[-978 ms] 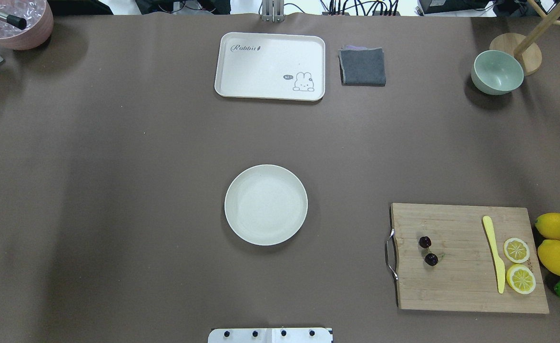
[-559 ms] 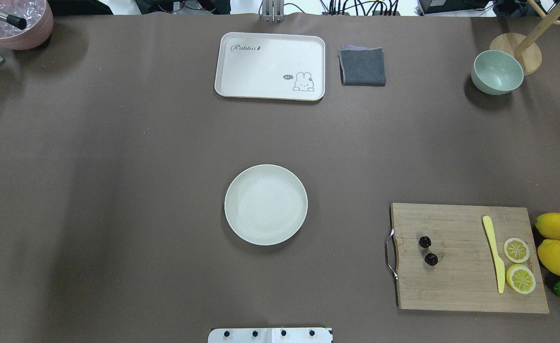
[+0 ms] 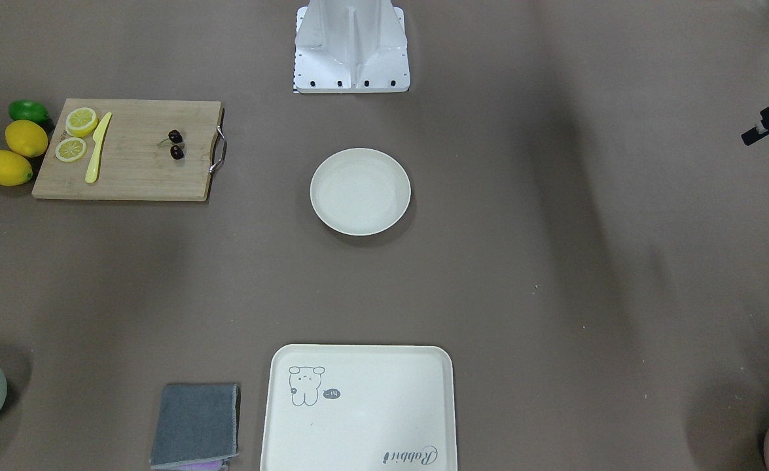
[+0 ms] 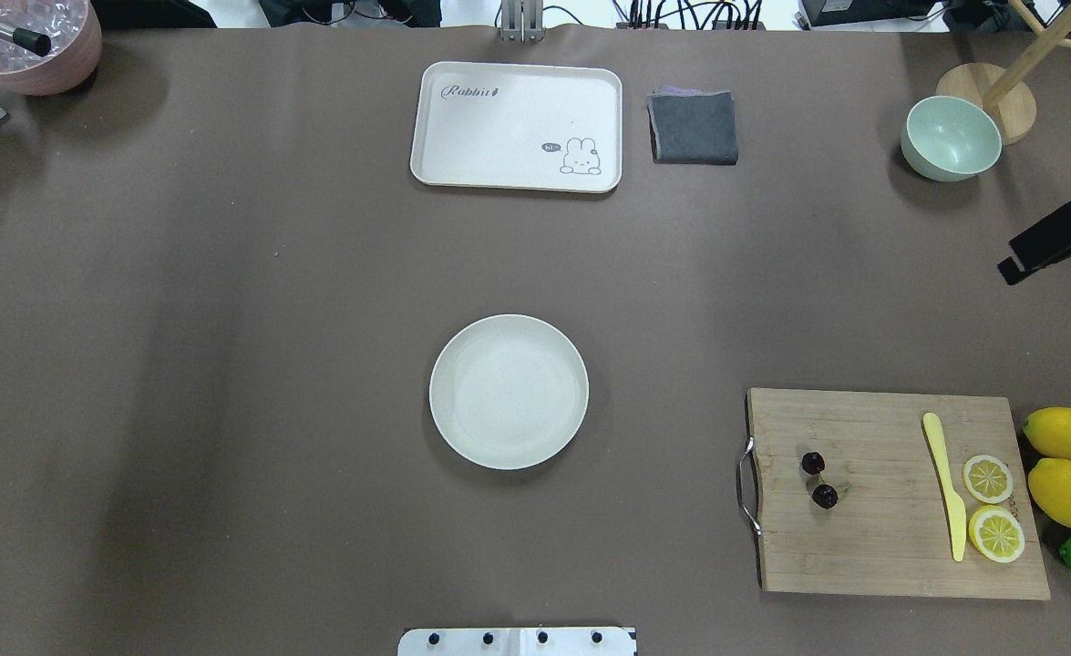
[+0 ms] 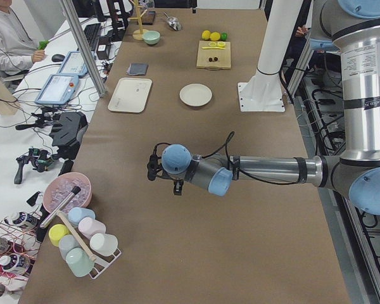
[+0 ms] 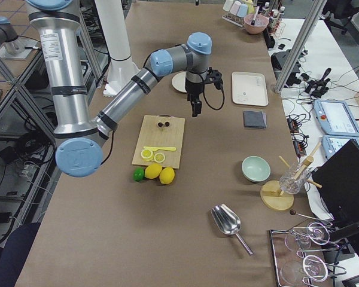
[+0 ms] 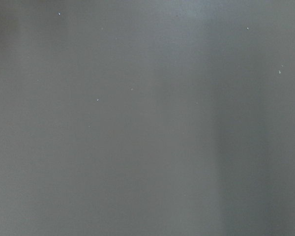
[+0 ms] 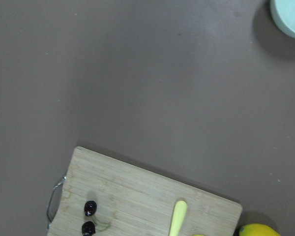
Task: Place red cherry on plate
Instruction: 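Move the right gripper over the cherries on the cutting board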
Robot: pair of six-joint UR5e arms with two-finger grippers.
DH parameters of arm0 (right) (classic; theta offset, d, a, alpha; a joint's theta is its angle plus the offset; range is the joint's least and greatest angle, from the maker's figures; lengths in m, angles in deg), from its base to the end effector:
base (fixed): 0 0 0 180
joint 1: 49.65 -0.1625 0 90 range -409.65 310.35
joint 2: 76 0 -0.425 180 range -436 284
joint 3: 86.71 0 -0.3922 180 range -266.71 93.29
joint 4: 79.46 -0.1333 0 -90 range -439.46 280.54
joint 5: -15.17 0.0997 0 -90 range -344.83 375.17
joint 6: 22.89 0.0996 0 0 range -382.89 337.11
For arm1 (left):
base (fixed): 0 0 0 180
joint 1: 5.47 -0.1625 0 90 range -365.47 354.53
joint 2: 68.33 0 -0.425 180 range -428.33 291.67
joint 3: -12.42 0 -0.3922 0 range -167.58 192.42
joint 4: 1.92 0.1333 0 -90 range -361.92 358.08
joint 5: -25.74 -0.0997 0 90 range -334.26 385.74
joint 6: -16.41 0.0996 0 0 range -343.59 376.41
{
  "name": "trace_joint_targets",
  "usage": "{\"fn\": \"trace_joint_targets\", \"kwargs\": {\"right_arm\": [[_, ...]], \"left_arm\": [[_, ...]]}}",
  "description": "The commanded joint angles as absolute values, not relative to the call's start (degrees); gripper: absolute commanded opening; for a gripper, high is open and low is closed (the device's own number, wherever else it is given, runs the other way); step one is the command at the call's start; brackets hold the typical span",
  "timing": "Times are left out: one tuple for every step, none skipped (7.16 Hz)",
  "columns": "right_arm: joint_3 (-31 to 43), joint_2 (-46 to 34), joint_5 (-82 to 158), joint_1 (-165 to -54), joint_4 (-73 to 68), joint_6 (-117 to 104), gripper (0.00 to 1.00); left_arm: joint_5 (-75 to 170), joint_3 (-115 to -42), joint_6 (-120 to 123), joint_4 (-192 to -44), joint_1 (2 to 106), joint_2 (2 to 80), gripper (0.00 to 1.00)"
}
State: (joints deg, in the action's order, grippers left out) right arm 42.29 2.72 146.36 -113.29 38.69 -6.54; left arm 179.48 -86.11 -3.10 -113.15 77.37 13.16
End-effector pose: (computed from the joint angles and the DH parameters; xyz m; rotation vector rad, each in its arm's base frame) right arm -0.1411 -0.4372 0.3095 0.0858 -0.7982 -0.3041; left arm 0.0110 -0.4403 0.5876 0.0691 1.1437 0.0148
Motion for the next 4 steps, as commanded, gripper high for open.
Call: {"fn": "trace_joint_targets", "kwargs": {"right_arm": [[41.26,-2.43,144.98,-106.44,38.76,-2.67,0.99],[41.78,-2.52,145.59,-106.52,39.1,-2.67,0.99],[44.22,-2.18,145.33,-105.82,39.11,-0.76,0.98],[47.37,-1.82,144.72,-103.46,39.19,4.66,0.98]], "left_arm": [[179.46,-86.19,-3.1,-109.96,78.1,13.94,0.98],[179.46,-87.23,-3.1,-109.33,79.5,13.68,0.98],[178.85,-87.42,-2.93,-108.97,79.43,13.67,0.98],[178.49,-86.9,-2.84,-107.84,78.38,13.85,0.98]]}}
